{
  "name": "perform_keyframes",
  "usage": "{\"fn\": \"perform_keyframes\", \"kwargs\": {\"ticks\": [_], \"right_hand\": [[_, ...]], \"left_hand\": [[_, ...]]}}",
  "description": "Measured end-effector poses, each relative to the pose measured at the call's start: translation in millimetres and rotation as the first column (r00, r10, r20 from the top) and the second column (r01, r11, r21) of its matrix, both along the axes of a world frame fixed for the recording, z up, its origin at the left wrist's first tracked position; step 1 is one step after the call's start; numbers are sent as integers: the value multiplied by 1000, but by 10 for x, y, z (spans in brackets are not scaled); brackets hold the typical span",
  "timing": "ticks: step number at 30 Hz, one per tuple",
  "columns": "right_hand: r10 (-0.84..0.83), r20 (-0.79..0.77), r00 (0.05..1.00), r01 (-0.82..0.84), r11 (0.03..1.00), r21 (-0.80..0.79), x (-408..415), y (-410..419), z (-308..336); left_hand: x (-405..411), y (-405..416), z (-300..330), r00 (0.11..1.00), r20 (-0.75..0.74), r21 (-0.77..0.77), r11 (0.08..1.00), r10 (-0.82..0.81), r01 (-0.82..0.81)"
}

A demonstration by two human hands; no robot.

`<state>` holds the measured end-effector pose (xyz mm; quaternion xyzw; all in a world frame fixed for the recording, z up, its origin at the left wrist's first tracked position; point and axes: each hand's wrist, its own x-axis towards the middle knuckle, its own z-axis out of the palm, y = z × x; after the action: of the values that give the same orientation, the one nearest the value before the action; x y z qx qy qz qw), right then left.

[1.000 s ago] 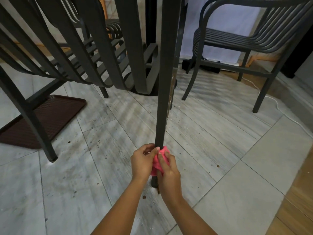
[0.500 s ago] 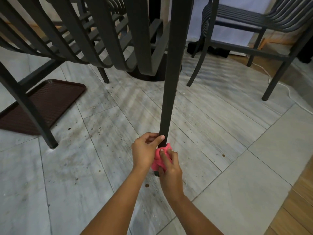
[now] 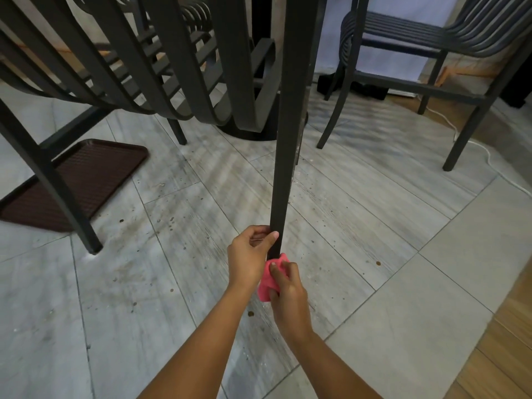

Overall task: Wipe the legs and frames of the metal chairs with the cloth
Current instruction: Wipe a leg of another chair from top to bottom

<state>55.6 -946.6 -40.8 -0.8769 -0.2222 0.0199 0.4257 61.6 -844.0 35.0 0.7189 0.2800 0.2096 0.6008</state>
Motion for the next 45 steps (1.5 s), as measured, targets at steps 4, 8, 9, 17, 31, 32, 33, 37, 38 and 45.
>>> {"fn": "perform_keyframes", "kwargs": {"ticks": [4,8,9,17,31,32,33,37,38,45], "right_hand": [[-52,-66,996,54,998,23,-21,-24,48],[-99,-144,985,99,995,-10,-39,-56,81],[-98,-149,984,95,995,-29,-45,-60,119],[-33,-33,999,30,994,-101,-110,4,393],[120,-88,989,-114,991,75,-317,-115,816],[122,-89,989,-114,990,84,-315,-120,837],[111,-67,991,-107,992,73,-303,-120,858],[2,125,992,-2,1000,4,-201,-104,963],[-27,158,987,25,1000,14,-159,-98,990],[-153,-46,987,157,980,124,228,80,1141]], "left_hand": [[-71,-6,-41,999,-43,15,1000,-17,18],[-215,0,-141,972,-232,51,998,34,-23],[-258,3,-151,956,-294,59,998,23,-6],[-455,-21,-53,882,-438,-75,984,-176,159],[-500,-100,166,960,-272,-361,932,-70,-34],[-509,-96,156,961,-273,-343,938,-53,-46],[-515,-93,146,961,-274,-320,946,-37,-55],[-538,-102,146,950,-311,-149,986,19,-69],[-541,-101,152,943,-330,-110,991,35,-75],[-514,9,28,909,-374,-37,977,181,-210]]}}
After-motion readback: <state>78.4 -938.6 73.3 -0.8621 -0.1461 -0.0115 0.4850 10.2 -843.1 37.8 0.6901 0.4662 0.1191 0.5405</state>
